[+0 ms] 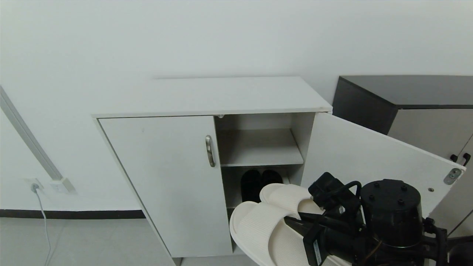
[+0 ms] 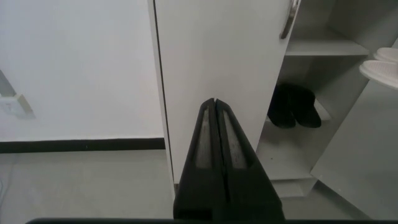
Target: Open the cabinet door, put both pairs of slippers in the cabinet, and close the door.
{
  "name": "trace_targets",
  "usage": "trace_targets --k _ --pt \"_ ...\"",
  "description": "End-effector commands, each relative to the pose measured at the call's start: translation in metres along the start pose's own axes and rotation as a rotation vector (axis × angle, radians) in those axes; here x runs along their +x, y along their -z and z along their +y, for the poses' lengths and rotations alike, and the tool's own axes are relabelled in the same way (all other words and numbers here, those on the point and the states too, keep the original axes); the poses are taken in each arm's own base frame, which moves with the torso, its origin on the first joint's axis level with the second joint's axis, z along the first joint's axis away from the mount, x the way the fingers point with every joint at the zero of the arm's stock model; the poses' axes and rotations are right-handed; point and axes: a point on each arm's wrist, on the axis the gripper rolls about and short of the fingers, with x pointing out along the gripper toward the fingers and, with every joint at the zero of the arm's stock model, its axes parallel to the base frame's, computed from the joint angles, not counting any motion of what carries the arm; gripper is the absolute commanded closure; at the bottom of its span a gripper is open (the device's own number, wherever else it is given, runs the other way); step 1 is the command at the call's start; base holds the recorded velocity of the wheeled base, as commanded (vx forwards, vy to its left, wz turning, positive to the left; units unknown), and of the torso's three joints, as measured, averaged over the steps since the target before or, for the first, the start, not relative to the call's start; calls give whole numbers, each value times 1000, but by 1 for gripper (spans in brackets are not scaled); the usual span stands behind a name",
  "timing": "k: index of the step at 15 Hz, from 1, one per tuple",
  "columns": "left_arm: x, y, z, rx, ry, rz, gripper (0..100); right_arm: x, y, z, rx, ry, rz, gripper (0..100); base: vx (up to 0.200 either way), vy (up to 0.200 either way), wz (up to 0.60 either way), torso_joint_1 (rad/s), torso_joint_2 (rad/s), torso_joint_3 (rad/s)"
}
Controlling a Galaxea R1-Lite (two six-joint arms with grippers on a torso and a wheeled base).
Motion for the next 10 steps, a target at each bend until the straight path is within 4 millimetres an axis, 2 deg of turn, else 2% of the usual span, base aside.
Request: trace_targets --k 1,6,10 --pt "0 0 0 0 0 3 100 0 1 0 0 0 3 100 0 0 0 -124 481 344" --pt "0 0 0 0 0 1 100 2 2 0 0 3 8 100 0 0 0 -104 465 349" --pt "0 0 0 0 0 1 100 3 3 0 1 2 14 100 0 0 0 -44 443 387"
